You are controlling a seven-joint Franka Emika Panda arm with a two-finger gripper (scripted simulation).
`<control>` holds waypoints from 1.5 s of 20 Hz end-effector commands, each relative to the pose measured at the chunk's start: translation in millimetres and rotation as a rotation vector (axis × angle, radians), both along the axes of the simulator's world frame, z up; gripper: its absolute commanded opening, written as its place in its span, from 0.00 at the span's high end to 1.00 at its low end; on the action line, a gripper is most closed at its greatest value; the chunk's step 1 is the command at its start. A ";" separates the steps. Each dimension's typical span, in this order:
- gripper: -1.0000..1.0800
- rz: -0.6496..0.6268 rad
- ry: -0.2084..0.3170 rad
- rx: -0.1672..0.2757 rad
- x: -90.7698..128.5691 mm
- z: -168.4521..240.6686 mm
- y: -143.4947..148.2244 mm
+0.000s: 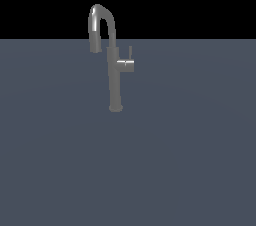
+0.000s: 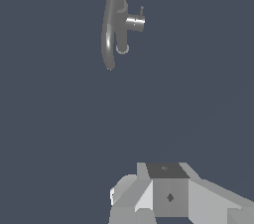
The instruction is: Turn on the faucet by rotating a designated handle.
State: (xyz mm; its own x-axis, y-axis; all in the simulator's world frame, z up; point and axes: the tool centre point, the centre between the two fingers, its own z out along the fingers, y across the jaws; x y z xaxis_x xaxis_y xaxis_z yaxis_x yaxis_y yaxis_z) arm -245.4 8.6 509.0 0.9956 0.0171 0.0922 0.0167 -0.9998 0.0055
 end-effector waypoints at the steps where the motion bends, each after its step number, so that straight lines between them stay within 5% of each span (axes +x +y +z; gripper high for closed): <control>1: 1.00 0.000 0.000 0.000 0.0 0.0 0.0; 15: 1.00 -0.070 0.068 0.074 26.2 -1.2 6.0; 30: 1.00 -0.287 0.279 0.302 107.6 -13.7 13.8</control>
